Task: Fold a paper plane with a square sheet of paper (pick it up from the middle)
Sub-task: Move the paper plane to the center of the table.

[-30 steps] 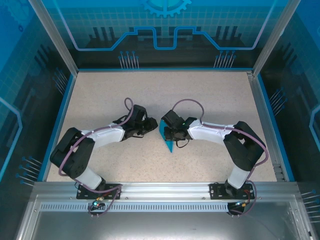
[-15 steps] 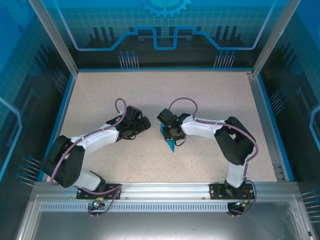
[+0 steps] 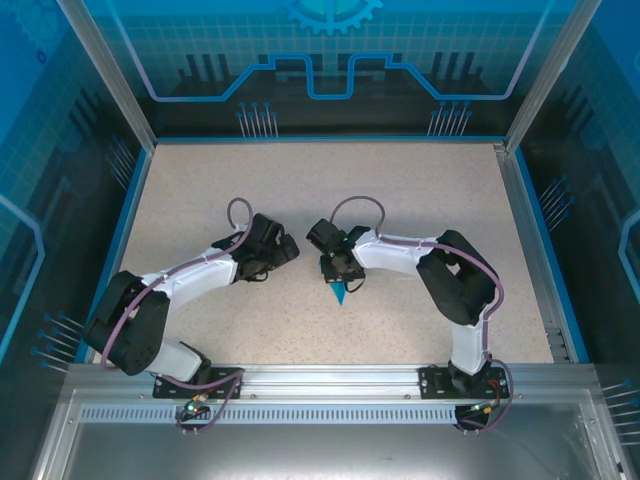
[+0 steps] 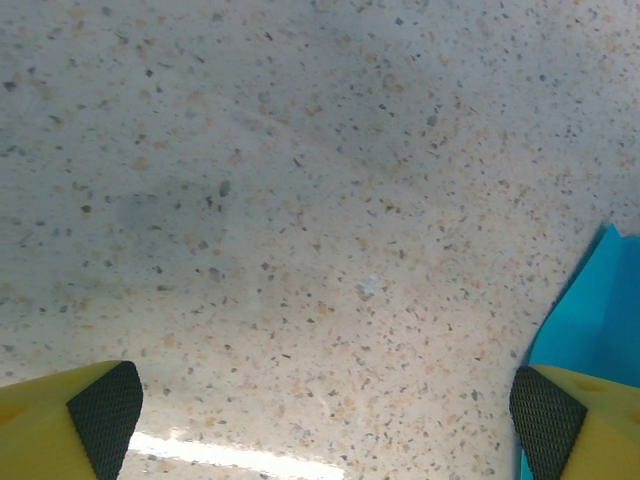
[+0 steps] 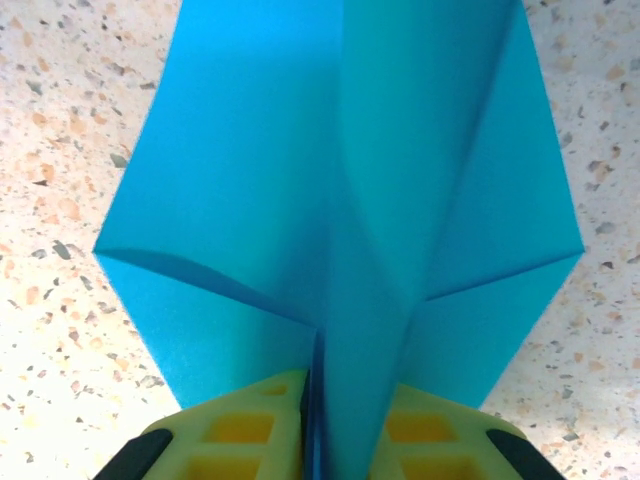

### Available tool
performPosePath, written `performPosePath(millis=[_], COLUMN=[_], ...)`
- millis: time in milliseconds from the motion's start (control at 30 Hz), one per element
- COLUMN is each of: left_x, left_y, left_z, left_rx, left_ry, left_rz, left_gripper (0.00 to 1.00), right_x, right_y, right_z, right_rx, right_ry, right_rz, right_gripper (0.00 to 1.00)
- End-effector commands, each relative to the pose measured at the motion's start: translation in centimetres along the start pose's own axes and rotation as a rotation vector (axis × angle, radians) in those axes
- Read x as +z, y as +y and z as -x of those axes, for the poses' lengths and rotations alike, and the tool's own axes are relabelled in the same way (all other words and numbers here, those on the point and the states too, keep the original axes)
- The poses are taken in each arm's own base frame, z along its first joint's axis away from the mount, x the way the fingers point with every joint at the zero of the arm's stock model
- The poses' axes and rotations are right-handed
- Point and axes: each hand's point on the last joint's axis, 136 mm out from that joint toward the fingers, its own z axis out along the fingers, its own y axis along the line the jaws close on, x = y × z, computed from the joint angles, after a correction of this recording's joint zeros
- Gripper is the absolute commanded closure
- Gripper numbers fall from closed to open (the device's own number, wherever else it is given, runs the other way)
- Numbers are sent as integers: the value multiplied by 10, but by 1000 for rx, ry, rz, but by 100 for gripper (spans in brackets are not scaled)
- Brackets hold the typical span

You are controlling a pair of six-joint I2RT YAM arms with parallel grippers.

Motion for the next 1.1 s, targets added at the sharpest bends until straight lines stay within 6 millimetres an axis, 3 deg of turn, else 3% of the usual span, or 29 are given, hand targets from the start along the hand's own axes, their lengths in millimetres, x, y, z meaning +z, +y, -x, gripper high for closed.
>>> performPosePath(millis=[0,100,200,300,433,567,767,867,1067], left_x=[-3,-3,-3,-3,-5,-8,-8,-8,-7], left_y=[17,19,22,26,30,35,38,37,37], left_z=[3,3,3,3,5,6,5,4,4], left_rx=[3,3,3,0,-3,3,5,8,9], left_ry=[-18,-16,-14,-13,-18,-24,-15,-12,-10], left_rz=[55,61,68,78,84,95,100,100,100], left_gripper=[1,1,1,2,2,2,1,2,1], right_x=[9,7,-9,-33,-45,-39,-23,-13,9], right_y=[-5,-3,0,2,-7,-17,-30,-33,-38], right_z=[-14,-13,-1,24,59,93,128,137,137], right_rx=[-27,-30,-31,-32,-9,4,17,23,35], right_ry=[41,40,-5,-84,-136,-155,-150,-134,-79], right_rz=[-75,-79,-67,-54,-41,-26,-50,-61,-83], right_gripper=[84,85,88,89,91,91,92,91,90])
